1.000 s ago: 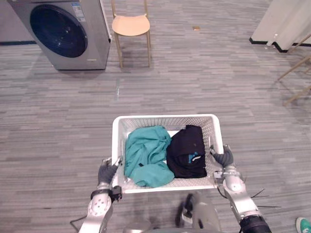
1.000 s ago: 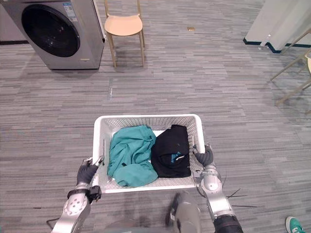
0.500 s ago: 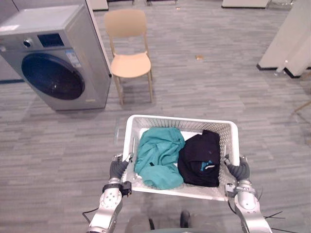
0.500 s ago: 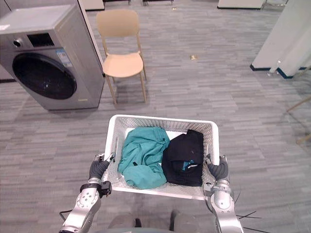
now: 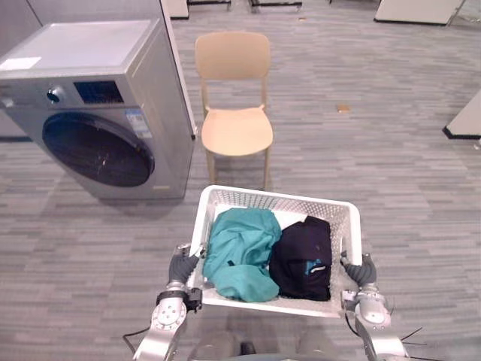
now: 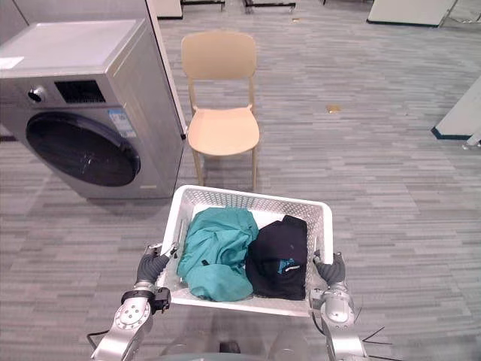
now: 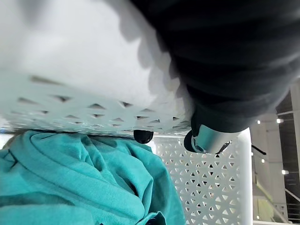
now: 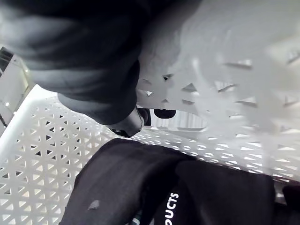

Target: Pick up the laundry basket with both hands and put the clothes into the washing machine.

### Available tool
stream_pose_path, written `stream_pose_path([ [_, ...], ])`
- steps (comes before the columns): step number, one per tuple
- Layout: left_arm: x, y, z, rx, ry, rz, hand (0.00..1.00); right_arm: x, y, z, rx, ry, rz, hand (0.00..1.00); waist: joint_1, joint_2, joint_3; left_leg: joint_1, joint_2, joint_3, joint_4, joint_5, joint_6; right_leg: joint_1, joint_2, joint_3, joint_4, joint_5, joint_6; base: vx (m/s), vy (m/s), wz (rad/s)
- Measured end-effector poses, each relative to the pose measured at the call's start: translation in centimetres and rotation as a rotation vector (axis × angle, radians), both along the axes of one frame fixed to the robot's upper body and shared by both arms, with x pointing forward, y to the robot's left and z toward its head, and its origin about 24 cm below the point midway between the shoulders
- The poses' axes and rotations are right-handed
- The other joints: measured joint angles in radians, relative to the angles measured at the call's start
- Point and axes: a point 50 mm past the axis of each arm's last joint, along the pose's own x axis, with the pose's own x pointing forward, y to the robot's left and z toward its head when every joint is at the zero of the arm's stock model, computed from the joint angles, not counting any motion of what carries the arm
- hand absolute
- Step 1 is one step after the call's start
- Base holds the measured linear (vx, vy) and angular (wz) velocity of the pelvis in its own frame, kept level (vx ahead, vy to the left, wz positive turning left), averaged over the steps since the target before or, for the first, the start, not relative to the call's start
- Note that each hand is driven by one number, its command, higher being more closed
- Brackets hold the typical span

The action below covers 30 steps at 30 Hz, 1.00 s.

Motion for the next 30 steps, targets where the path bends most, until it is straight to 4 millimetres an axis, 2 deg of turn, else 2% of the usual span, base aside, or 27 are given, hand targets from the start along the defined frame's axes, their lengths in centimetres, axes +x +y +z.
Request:
stream_pose_path([
  [1,0.2,-0.1,0.1,0.000,-0.005,-0.003,1.00,0.0,-0.1,0.0,-0.003,0.000,0.000,1.00,-0.017,0.005,0.003,0.044,0.001,-0.033,-0.045,0.000,-0.001,-0.064,0.031,-0.059,-0.112,-0.021,-0.027,0.49,0.080,0.56],
  [3,0.5,-0.4,0.2,-0.001,-0.012,-0.019,1.00,-0.1,-0.4,0.1,-0.011,0.000,-0.005,1.00,-0.052,0.020,0.012,0.092,0.017,-0.087,-0.074,-0.011,-0.022,-0.125,0.099,-0.089,-0.376,0.020,-0.035,0.58,0.054,0.81],
  [4,0.7,-0.5,0.2,0.001,-0.012,-0.027,1.00,-0.2,-0.6,0.0,-0.012,0.003,-0.012,1.00,-0.065,0.014,0.012,0.127,0.013,-0.119,-0.085,-0.014,-0.028,-0.134,0.140,-0.075,-0.609,0.126,-0.030,0.57,0.016,0.74],
  [5,0.7,-0.6,0.2,0.002,-0.010,-0.031,1.00,-0.3,-0.7,0.0,-0.015,0.004,-0.014,1.00,-0.074,0.005,0.009,0.173,0.001,-0.150,-0.102,-0.025,-0.046,-0.142,0.171,-0.058,-0.772,0.230,-0.044,0.73,-0.018,0.70],
  [6,0.7,-0.7,0.1,0.003,-0.007,-0.035,1.00,-0.4,-0.7,0.0,-0.017,0.008,-0.016,1.00,-0.074,0.001,0.006,0.202,-0.005,-0.173,-0.106,-0.030,-0.055,-0.144,0.182,-0.047,-0.801,0.290,-0.064,0.69,-0.069,0.82],
  [7,0.7,-1.2,-0.2,0.006,0.005,-0.053,1.00,-1.1,-1.2,-0.3,-0.026,0.025,-0.029,1.00,-0.088,0.017,-0.007,0.241,0.004,-0.219,-0.100,-0.036,-0.066,-0.138,0.199,-0.001,-0.776,0.449,-0.131,0.86,-0.098,0.54],
  [8,0.7,-1.8,-0.5,-0.009,0.014,-0.053,1.00,-1.0,-1.7,-0.1,-0.040,0.024,-0.034,1.00,-0.070,0.076,-0.028,0.236,0.049,-0.231,-0.063,-0.032,-0.073,-0.156,0.223,-0.021,-0.705,0.412,-0.135,0.74,-0.082,0.49],
  [9,1.2,-1.7,-0.3,-0.002,0.003,-0.056,1.00,-0.8,-1.6,0.0,-0.037,0.017,-0.035,1.00,-0.065,0.086,-0.029,0.195,0.061,-0.234,0.036,-0.007,-0.114,-0.153,0.221,-0.034,-0.665,0.358,-0.132,0.69,-0.092,0.24],
  [10,1.6,-1.8,-0.3,0.003,0.002,-0.060,1.00,-0.8,-1.7,0.1,-0.041,0.015,-0.034,1.00,-0.071,0.095,-0.026,0.136,0.069,-0.229,0.182,0.046,-0.156,-0.128,0.214,-0.058,-0.645,0.321,-0.133,0.68,-0.119,0.44],
  [11,1.6,-1.9,-0.5,0.000,0.014,-0.058,1.00,-0.8,-1.8,0.2,-0.043,0.015,-0.033,1.00,-0.072,0.098,-0.023,0.077,0.080,-0.218,0.344,0.174,-0.175,-0.066,0.222,-0.074,-0.660,0.284,-0.127,0.82,-0.118,0.26],
  [12,1.0,-1.8,-0.9,-0.012,0.031,-0.048,1.00,-1.3,-1.7,0.4,-0.039,0.006,-0.038,1.00,-0.054,0.099,-0.019,0.017,0.127,-0.189,0.550,0.286,-0.184,0.043,0.232,-0.058,-0.719,0.253,-0.120,0.68,-0.052,0.03],
  [13,0.8,-1.8,-0.9,-0.017,0.028,-0.046,1.00,-1.6,-1.7,0.7,-0.037,-0.005,-0.046,1.00,-0.049,0.114,-0.022,-0.029,0.178,-0.158,0.687,0.241,-0.163,0.107,0.249,-0.060,-0.759,0.242,-0.117,0.64,0.018,-0.05],
  [14,0.8,-1.8,-0.8,-0.020,0.014,-0.045,1.00,-1.5,-1.6,1.0,-0.039,-0.028,-0.053,1.00,-0.046,0.106,-0.019,-0.100,0.228,-0.126,0.805,0.178,-0.136,0.179,0.256,-0.059,-0.799,0.227,-0.115,0.58,0.041,-0.09],
  [15,0.9,-1.7,-0.7,-0.018,0.006,-0.046,1.00,-1.1,-1.7,1.4,-0.041,-0.049,-0.056,1.00,-0.025,0.087,-0.015,-0.192,0.254,-0.097,0.845,0.114,-0.106,0.243,0.248,-0.037,-0.848,0.222,-0.108,0.55,0.050,-0.15],
  [16,1.1,-1.7,-0.6,-0.019,0.001,-0.047,1.00,-0.8,-1.7,1.7,-0.039,-0.062,-0.057,1.00,-0.015,0.083,-0.015,-0.245,0.261,-0.090,0.838,0.082,-0.097,0.273,0.239,-0.025,-0.878,0.222,-0.106,0.50,0.115,-0.31],
  [17,1.2,-1.7,-0.5,-0.028,-0.002,-0.043,1.00,-0.5,-1.6,1.9,-0.036,-0.077,-0.057,1.00,-0.003,0.066,-0.007,-0.318,0.259,-0.091,0.786,0.049,-0.102,0.303,0.217,-0.014,-0.899,0.220,-0.094,0.28,0.101,-0.27],
  [18,1.2,-1.6,-0.4,-0.031,-0.005,-0.042,1.00,-0.3,-1.7,2.0,-0.035,-0.083,-0.057,1.00,0.005,0.062,-0.004,-0.353,0.258,-0.091,0.729,0.038,-0.105,0.313,0.202,-0.009,-0.900,0.214,-0.080,0.43,0.228,-0.27],
  [19,1.3,-1.6,-0.4,-0.029,-0.011,-0.044,1.00,-0.1,-1.7,2.1,-0.034,-0.090,-0.058,1.00,0.010,0.053,0.005,-0.394,0.252,-0.096,0.522,0.044,-0.109,0.323,0.170,0.000,-0.881,0.184,-0.035,0.46,0.329,-0.18],
  [20,1.4,-1.8,-0.3,-0.035,-0.018,-0.046,1.00,0.0,-2.0,2.2,-0.040,-0.093,-0.063,1.00,0.005,0.089,0.016,-0.368,0.259,-0.125,0.189,0.188,-0.125,0.331,0.168,0.020,-0.824,0.112,0.045,0.55,0.405,-0.07],
  [21,1.4,-1.6,-0.5,-0.027,-0.003,-0.043,1.00,0.0,-1.6,1.6,-0.012,-0.072,-0.079,1.00,0.005,0.055,0.021,-0.331,0.226,-0.105,0.160,0.198,-0.142,0.345,0.137,0.045,-0.822,0.098,0.048,0.43,0.327,0.16],
  [22,1.4,-1.4,-0.4,-0.019,-0.002,-0.043,1.00,-0.5,-1.4,1.1,0.006,-0.051,-0.092,1.00,0.006,0.021,0.018,-0.294,0.164,-0.102,0.092,0.214,-0.134,0.351,0.100,0.066,-0.845,0.102,0.042,0.28,0.181,0.29],
  [25,1.4,-1.4,-0.4,-0.021,-0.003,-0.046,1.00,-0.3,-1.3,1.1,0.013,-0.056,-0.078,1.00,0.006,0.007,0.015,-0.279,0.116,-0.072,0.091,0.195,-0.108,0.353,0.061,0.082,-0.837,0.094,0.054,0.29,0.151,0.06],
  [27,1.1,-1.0,-0.4,-0.018,0.003,-0.033,1.00,0.1,-1.0,0.8,0.020,-0.042,-0.059,1.00,0.012,0.004,0.017,-0.216,0.109,-0.028,0.057,0.166,-0.089,0.323,0.050,0.132,-0.729,0.100,0.055,0.28,0.165,-0.53],
  [29,0.6,-0.7,-0.6,-0.008,0.013,-0.034,1.00,-0.1,-0.7,0.1,0.031,-0.007,-0.046,1.00,0.004,-0.008,0.020,-0.108,0.096,0.005,-0.029,0.163,-0.088,0.237,0.027,0.138,-0.483,0.139,0.095,0.17,0.093,-0.50],
  [30,0.4,-0.5,-0.6,-0.003,0.015,-0.034,1.00,-0.3,-0.6,-0.2,0.034,0.006,-0.041,1.00,-0.008,-0.013,0.019,-0.071,0.094,0.008,-0.055,0.163,-0.088,0.190,0.015,0.121,-0.386,0.158,0.091,0.14,0.048,-0.23],
])
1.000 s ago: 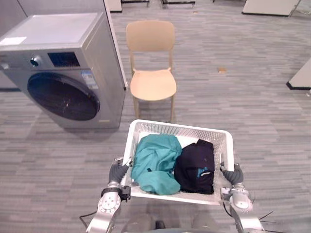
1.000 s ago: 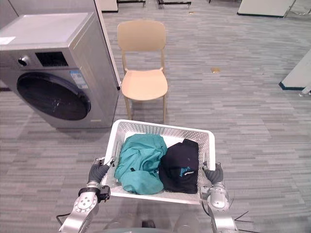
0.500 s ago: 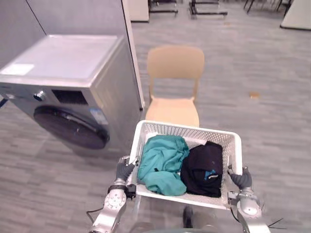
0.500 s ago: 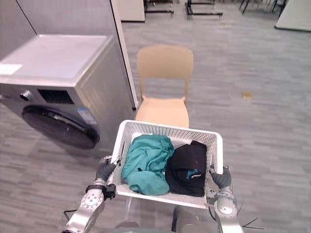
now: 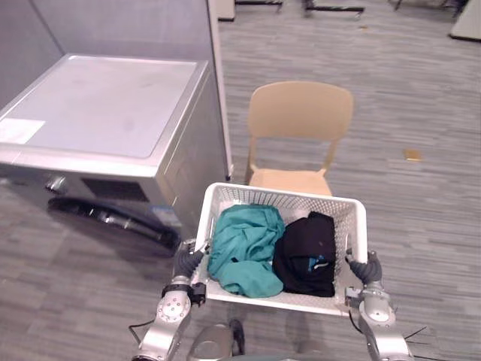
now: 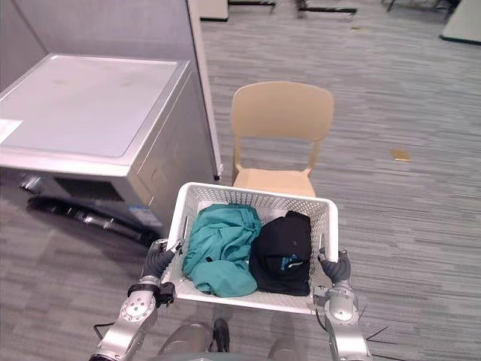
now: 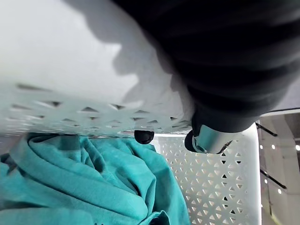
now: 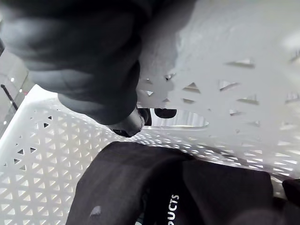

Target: Pick up the laundry basket with both hands and put the clothes into the washing machine.

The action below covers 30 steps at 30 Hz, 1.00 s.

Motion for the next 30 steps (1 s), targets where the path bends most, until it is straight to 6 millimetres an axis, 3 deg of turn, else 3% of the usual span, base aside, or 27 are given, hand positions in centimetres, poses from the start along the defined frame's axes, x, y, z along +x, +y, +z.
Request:
stream_pose_path([
  [1,-0.1,0.1,0.0,0.002,0.000,0.001,1.00,-0.1,0.1,-0.2,0.004,0.007,0.003,1.00,-0.013,-0.006,-0.002,0.013,0.000,0.000,-0.011,0.000,0.000,-0.023,-0.008,-0.001,0.040,-0.017,-0.022,0.15,0.021,-0.09],
  [2,-0.1,0.2,0.2,0.007,-0.006,0.000,1.00,-0.2,0.3,-0.4,0.010,0.015,0.003,1.00,-0.015,-0.017,-0.008,0.026,0.000,0.000,-0.030,0.001,-0.001,-0.075,-0.010,-0.030,0.070,-0.075,-0.050,0.19,0.000,-0.03],
  [4,-0.1,0.3,0.2,0.007,-0.006,-0.002,1.00,-0.3,0.3,-0.4,0.011,0.018,0.002,1.00,-0.020,-0.029,-0.014,0.025,-0.001,0.001,-0.035,0.001,-0.016,-0.120,-0.004,-0.057,-0.019,-0.113,-0.057,0.19,-0.041,0.03],
  [5,-0.1,0.3,0.2,0.008,-0.004,-0.002,1.00,-0.4,0.3,-0.5,0.012,0.021,0.001,1.00,-0.020,-0.034,-0.017,0.025,-0.003,0.001,-0.030,0.003,-0.038,-0.120,0.007,-0.055,-0.079,-0.106,-0.061,0.16,-0.098,0.05],
  [6,-0.2,0.3,0.1,0.011,0.001,-0.002,1.00,-0.7,0.4,-0.7,0.016,0.031,0.000,1.00,-0.015,-0.056,-0.031,0.022,-0.023,-0.006,-0.015,0.002,-0.053,-0.112,0.014,-0.053,-0.216,-0.018,-0.090,0.16,-0.147,0.06],
  [7,-0.2,0.1,0.0,0.001,0.010,0.001,1.00,-0.6,0.2,-0.7,0.006,0.033,0.003,1.00,-0.015,-0.042,-0.034,0.022,-0.018,-0.023,-0.003,-0.009,-0.070,-0.082,0.020,-0.059,-0.251,-0.037,-0.067,0.17,-0.160,0.04],
  [10,-0.2,-0.2,0.0,-0.003,0.009,-0.004,1.00,-0.6,-0.1,-0.7,-0.006,0.040,0.007,1.00,-0.016,0.005,-0.052,0.007,0.029,-0.072,-0.004,-0.009,-0.069,-0.026,0.068,-0.086,-0.379,0.004,-0.088,0.15,-0.132,0.01],
  [13,0.0,-0.3,0.0,-0.007,0.007,-0.009,1.00,-0.6,-0.3,-0.7,-0.007,0.037,0.002,1.00,-0.020,0.008,-0.055,0.007,0.050,-0.107,-0.053,-0.007,-0.070,-0.011,0.111,-0.113,-0.447,0.034,-0.106,0.08,-0.106,0.08],
  [16,0.2,-0.3,-0.9,0.005,0.046,-0.013,1.00,-0.8,-0.4,-0.9,0.003,0.047,-0.006,1.00,-0.018,0.008,-0.055,0.005,0.055,-0.126,-0.083,0.026,-0.104,0.017,0.115,-0.140,-0.517,0.072,-0.105,0.02,-0.043,0.15],
  [20,1.6,-0.3,-0.9,0.025,0.041,-0.026,1.00,-0.1,-0.2,-1.5,0.028,0.067,-0.018,1.00,-0.014,0.003,-0.043,-0.048,0.040,-0.150,-0.077,0.054,-0.104,0.011,0.110,-0.163,-0.573,0.117,-0.109,-0.05,0.003,0.22],
  [25,7.2,-0.4,2.4,0.066,-0.089,-0.007,1.00,5.9,0.1,1.3,0.012,-0.059,-0.018,1.00,-0.012,-0.001,0.107,-0.229,0.043,-0.164,0.064,0.055,-0.104,-0.130,0.099,-0.164,-0.503,0.143,-0.119,-0.24,0.001,0.12],
  [27,10.9,0.0,5.6,0.094,-0.191,0.012,1.00,9.9,0.5,4.4,0.002,-0.165,-0.015,1.00,-0.012,-0.002,0.181,-0.360,0.060,-0.161,0.119,0.040,-0.080,-0.248,0.110,-0.160,-0.472,0.166,-0.141,-0.39,-0.016,0.00],
  [30,14.4,0.9,8.5,0.100,-0.242,0.080,1.00,13.7,1.6,7.7,0.032,-0.252,-0.010,1.00,-0.009,-0.014,0.232,-0.458,0.079,-0.142,0.157,0.036,-0.057,-0.335,0.128,-0.140,-0.489,0.207,-0.158,-0.29,-0.007,-0.26],
])
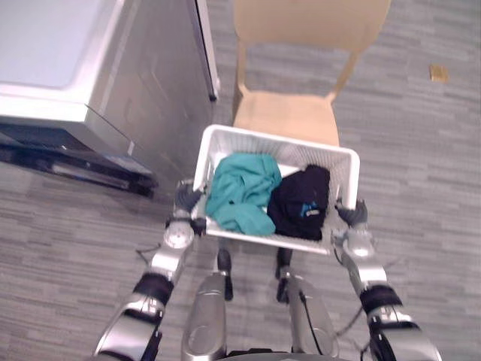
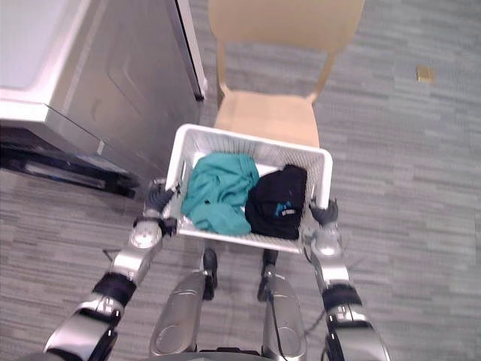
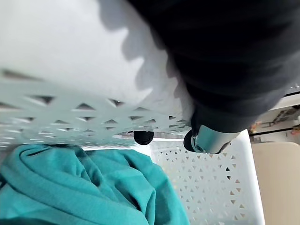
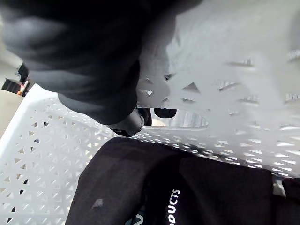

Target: Pick up the laundry basket with both hands and put the clothes into the washing machine.

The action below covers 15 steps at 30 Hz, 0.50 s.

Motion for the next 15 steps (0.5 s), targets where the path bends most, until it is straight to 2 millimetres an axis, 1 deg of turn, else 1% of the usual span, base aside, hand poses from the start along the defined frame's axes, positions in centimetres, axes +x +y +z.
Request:
stream_pose_path([
  [1,0.5,0.1,0.6,-0.008,-0.010,0.009,1.00,0.6,0.2,0.6,0.000,-0.017,-0.002,1.00,-0.001,0.000,0.005,-0.014,0.002,0.004,0.005,0.001,0.002,-0.015,0.001,0.004,0.000,0.008,-0.004,-0.22,-0.032,-0.29],
  [2,1.6,0.2,2.0,-0.014,-0.043,0.023,1.00,1.5,0.5,2.1,0.003,-0.061,-0.005,1.00,-0.001,0.001,0.008,-0.052,0.011,0.018,0.019,0.003,0.004,-0.053,0.003,0.008,0.002,0.023,-0.004,-0.13,-0.024,-0.20],
  [3,2.0,0.2,2.6,-0.016,-0.058,0.026,1.00,1.8,0.6,2.6,0.011,-0.078,-0.008,1.00,-0.001,0.000,0.008,-0.066,0.016,0.025,0.025,0.003,0.004,-0.067,0.004,0.008,0.003,0.028,-0.003,-0.13,-0.041,-0.24],
  [4,2.7,0.3,4.1,-0.019,-0.098,0.032,1.00,2.4,0.7,3.7,0.031,-0.114,-0.014,1.00,-0.003,0.001,0.008,-0.096,0.026,0.028,0.044,0.003,0.004,-0.091,0.008,0.009,0.003,0.036,-0.012,-0.06,-0.046,-0.23],
  [5,3.6,0.4,6.1,-0.012,-0.149,0.031,1.00,3.2,1.0,5.3,0.047,-0.163,-0.021,1.00,-0.003,0.000,0.010,-0.129,0.048,0.033,0.073,0.003,0.004,-0.114,0.020,0.007,0.003,0.049,-0.004,-0.06,-0.046,-0.21],
  [6,3.9,0.4,6.7,-0.010,-0.161,0.032,1.00,3.4,1.0,5.7,0.052,-0.177,-0.026,1.00,-0.002,0.000,0.012,-0.136,0.053,0.033,0.082,0.004,0.006,-0.117,0.024,0.007,0.003,0.052,-0.002,-0.05,-0.072,-0.19],
  [7,4.5,0.4,8.4,-0.009,-0.199,0.034,1.00,3.9,1.1,7.0,0.064,-0.217,-0.030,1.00,-0.002,0.000,0.016,-0.157,0.069,0.033,0.102,0.001,0.001,-0.130,0.035,0.007,0.003,0.061,-0.013,-0.03,-0.074,-0.15],
  [8,5.1,0.5,10.5,-0.009,-0.256,0.034,0.00,4.3,1.2,8.9,0.078,-0.283,-0.033,0.00,-0.003,-0.001,0.017,-0.185,0.079,0.033,0.118,-0.001,-0.001,-0.153,0.044,0.008,0.003,0.065,-0.018,-0.03,-0.088,-0.16],
  [9,5.3,0.5,11.5,-0.012,-0.281,0.035,0.00,4.4,1.3,9.6,0.085,-0.309,-0.034,0.00,-0.003,-0.001,0.018,-0.194,0.083,0.034,0.121,-0.001,-0.001,-0.163,0.048,0.008,0.002,0.068,-0.018,-0.01,-0.072,-0.17],
  [11,5.9,0.8,15.3,-0.056,-0.385,0.069,0.00,5.3,2.0,12.9,0.153,-0.408,-0.023,0.00,-0.005,-0.003,0.032,-0.224,0.097,0.037,0.129,-0.001,-0.002,-0.191,0.060,0.008,-0.002,0.076,-0.026,0.00,-0.065,-0.14],
  [12,6.0,0.9,15.9,-0.070,-0.399,0.075,0.00,5.4,2.1,13.3,0.165,-0.421,-0.019,0.00,-0.005,-0.004,0.034,-0.227,0.100,0.039,0.131,-0.002,-0.003,-0.196,0.063,0.008,-0.003,0.078,-0.027,0.00,-0.046,-0.11],
  [15,6.3,0.9,19.0,-0.173,-0.480,0.097,0.00,6.1,2.7,16.2,0.228,-0.502,-0.002,0.00,-0.006,-0.002,0.045,-0.245,0.112,0.041,0.128,-0.002,-0.004,-0.212,0.073,0.007,-0.011,0.081,-0.030,0.03,-0.053,-0.06],
])
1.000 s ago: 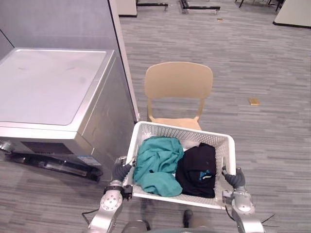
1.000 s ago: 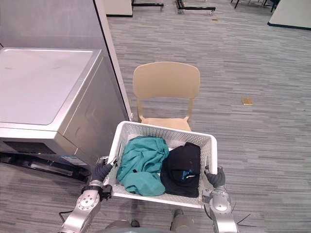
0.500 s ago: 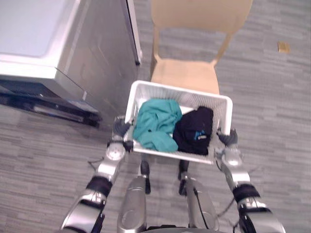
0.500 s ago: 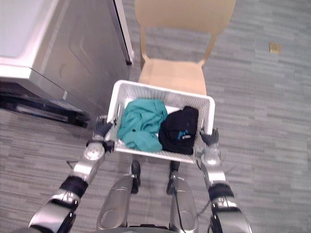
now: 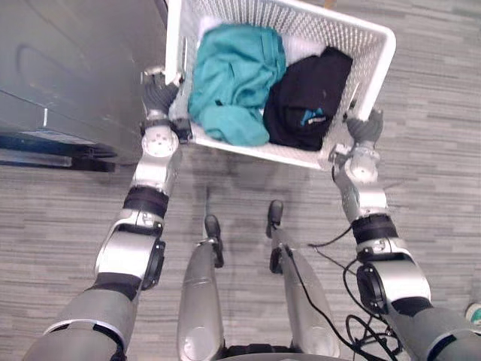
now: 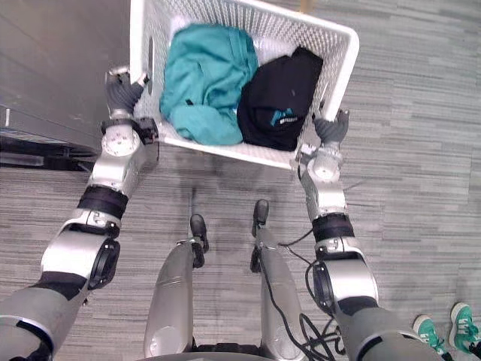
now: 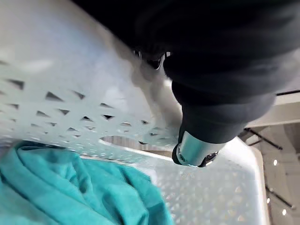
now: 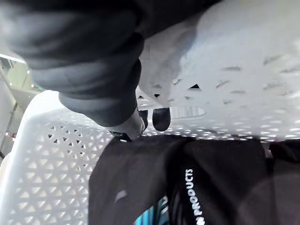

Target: Pick up the laundry basket with both hands and put the clothes into the washing machine.

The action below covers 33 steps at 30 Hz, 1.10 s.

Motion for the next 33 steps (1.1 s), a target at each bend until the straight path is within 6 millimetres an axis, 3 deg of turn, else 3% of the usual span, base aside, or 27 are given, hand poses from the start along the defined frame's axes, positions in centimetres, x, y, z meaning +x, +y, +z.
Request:
stream_pose_path([
  [4,0.3,0.3,0.8,-0.052,-0.006,0.000,0.00,0.7,0.3,0.9,0.047,-0.002,0.025,0.00,0.000,0.001,0.001,-0.004,0.003,0.001,-0.012,0.002,-0.003,-0.005,0.003,-0.003,-0.006,0.001,-0.001,0.05,-0.025,0.01],
  [8,0.5,-0.2,0.6,-0.091,-0.010,-0.020,0.00,1.4,2.2,1.6,0.063,0.004,0.089,0.00,-0.001,0.001,0.001,-0.004,0.003,0.006,-0.014,0.004,-0.007,-0.005,0.002,-0.003,-0.006,0.001,-0.001,0.03,-0.006,0.01],
  [15,0.8,0.2,-1.3,-0.135,0.058,-0.013,0.00,1.7,3.4,2.5,0.048,-0.018,0.136,0.00,0.005,0.001,0.001,0.021,0.000,0.004,-0.020,0.004,-0.007,0.023,-0.002,-0.007,-0.007,-0.001,0.000,-0.01,0.000,0.03],
  [20,0.3,0.5,-3.0,-0.148,0.064,-0.008,0.00,1.4,2.8,2.4,0.057,-0.040,0.137,0.00,0.006,0.001,0.001,0.028,-0.005,-0.001,-0.033,0.005,-0.006,0.034,-0.006,-0.015,-0.012,-0.001,0.000,-0.01,-0.007,0.05],
  [23,-0.1,0.0,-3.8,-0.157,0.056,-0.025,0.00,0.5,1.2,1.0,0.096,-0.049,0.101,0.00,0.010,0.001,0.001,0.036,-0.007,-0.021,-0.034,0.005,-0.007,0.055,-0.005,-0.034,-0.016,-0.009,0.001,0.04,-0.013,0.17],
  [25,-0.7,-0.8,-5.4,-0.173,0.077,-0.049,0.00,-0.6,-0.4,-0.8,0.122,-0.039,0.052,0.00,0.019,0.001,0.001,0.061,-0.010,-0.023,-0.043,0.005,-0.007,0.082,-0.008,-0.042,-0.014,-0.022,0.005,0.06,-0.003,0.17],
  [27,-2.0,-1.5,-8.6,-0.192,0.124,-0.068,0.00,-2.7,-2.4,-3.1,0.126,-0.040,-0.012,0.00,0.029,0.002,0.000,0.111,-0.020,-0.023,-0.056,0.005,-0.007,0.117,-0.019,-0.051,0.010,-0.053,0.009,0.08,-0.003,0.19],
  [33,-5.7,-1.1,-14.0,-0.183,0.204,-0.065,0.00,-8.0,-6.6,-8.7,0.038,0.046,-0.171,0.00,0.041,0.002,-0.002,0.225,-0.045,-0.025,-0.131,0.005,-0.009,0.184,-0.044,-0.058,0.067,-0.123,0.017,0.08,-0.016,0.15],
])
